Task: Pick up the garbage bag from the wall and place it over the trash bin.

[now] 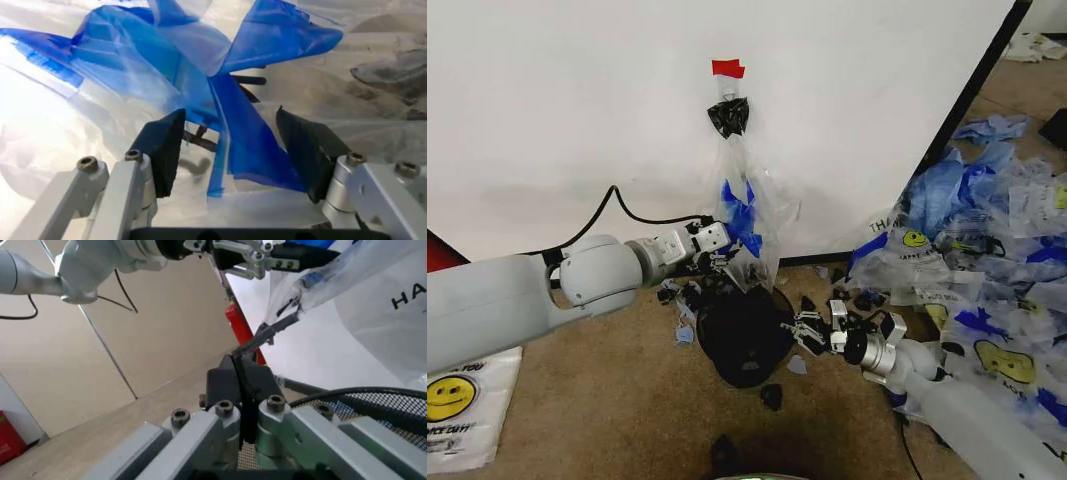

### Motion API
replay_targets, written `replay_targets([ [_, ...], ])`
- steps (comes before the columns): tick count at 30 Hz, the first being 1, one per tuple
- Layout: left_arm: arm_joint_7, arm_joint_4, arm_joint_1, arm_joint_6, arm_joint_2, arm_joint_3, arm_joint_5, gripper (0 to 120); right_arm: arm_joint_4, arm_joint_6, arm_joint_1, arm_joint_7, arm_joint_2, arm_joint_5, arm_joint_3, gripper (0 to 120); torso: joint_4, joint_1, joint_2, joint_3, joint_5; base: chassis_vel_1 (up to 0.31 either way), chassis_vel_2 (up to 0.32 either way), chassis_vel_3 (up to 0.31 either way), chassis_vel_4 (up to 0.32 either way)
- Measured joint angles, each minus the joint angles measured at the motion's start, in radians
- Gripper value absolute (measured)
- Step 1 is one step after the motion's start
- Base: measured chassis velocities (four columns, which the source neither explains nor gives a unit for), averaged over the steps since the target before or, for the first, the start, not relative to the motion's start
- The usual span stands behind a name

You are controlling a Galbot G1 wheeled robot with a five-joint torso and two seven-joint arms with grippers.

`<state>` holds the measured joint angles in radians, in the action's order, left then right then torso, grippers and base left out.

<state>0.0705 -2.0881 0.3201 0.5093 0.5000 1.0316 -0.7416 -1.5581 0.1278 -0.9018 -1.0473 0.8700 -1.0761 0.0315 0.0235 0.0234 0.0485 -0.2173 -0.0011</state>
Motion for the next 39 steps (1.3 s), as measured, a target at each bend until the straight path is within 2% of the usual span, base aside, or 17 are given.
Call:
replay_targets([
  [1,0.000,0.000,0.000,0.004,0.002,0.000,-0.001,54,-0.001,0.000,-0.001,0.000,0.000,0.000,0.000,0,0.0000,0.000,0.000,0.000,0.0000,0.000,0.000,0.000,0.000],
  [4,0.000,-0.003,0.000,0.022,0.008,0.000,-0.008,41,-0.002,0.003,-0.011,0.001,0.003,0.001,0.000,0,0.0002,0.000,0.000,0.000,0.0001,0.000,0.000,0.000,0.000],
  [5,0.000,-0.003,0.000,0.022,0.008,0.000,-0.008,41,-0.002,0.003,-0.011,0.001,0.003,0.001,0.000,0,0.0002,0.000,0.000,0.000,0.0001,0.000,0.000,0.000,0.000],
  [11,0.018,-0.005,0.000,0.030,0.009,0.001,-0.030,17,0.003,0.008,-0.018,0.002,0.009,0.005,0.000,0,0.0002,0.000,0.000,0.000,0.0001,0.000,0.000,0.000,0.000],
  [13,0.019,-0.006,0.000,0.030,0.008,0.003,-0.031,14,0.003,0.008,-0.018,0.002,0.010,0.005,0.000,0,0.0001,0.000,0.000,0.000,0.0002,0.000,0.000,0.000,0.000],
  [16,0.022,-0.010,-0.001,0.031,0.006,0.007,-0.037,0,0.006,0.008,-0.015,0.003,0.011,0.005,0.001,0,0.0000,0.000,0.000,0.000,0.0000,0.000,0.000,0.000,0.000],
  [28,0.103,-0.025,-0.029,0.020,0.011,-0.021,-0.112,0,0.024,0.008,-0.015,0.000,0.031,0.005,0.006,0,0.0002,0.000,0.000,0.000,0.0002,0.000,0.000,0.000,0.000],
  [35,0.192,-0.065,-0.119,-0.003,-0.022,-0.099,-0.169,0,0.031,0.009,-0.013,0.000,0.034,-0.005,0.005,0,0.0001,0.000,0.000,0.000,0.0002,0.000,0.000,0.000,0.000],
  [39,0.244,-0.092,-0.222,-0.030,-0.044,-0.181,-0.182,0,0.034,0.009,-0.012,0.005,0.037,-0.028,0.004,0,0.0001,0.000,0.000,0.000,0.0000,0.000,0.000,0.000,0.000],
])
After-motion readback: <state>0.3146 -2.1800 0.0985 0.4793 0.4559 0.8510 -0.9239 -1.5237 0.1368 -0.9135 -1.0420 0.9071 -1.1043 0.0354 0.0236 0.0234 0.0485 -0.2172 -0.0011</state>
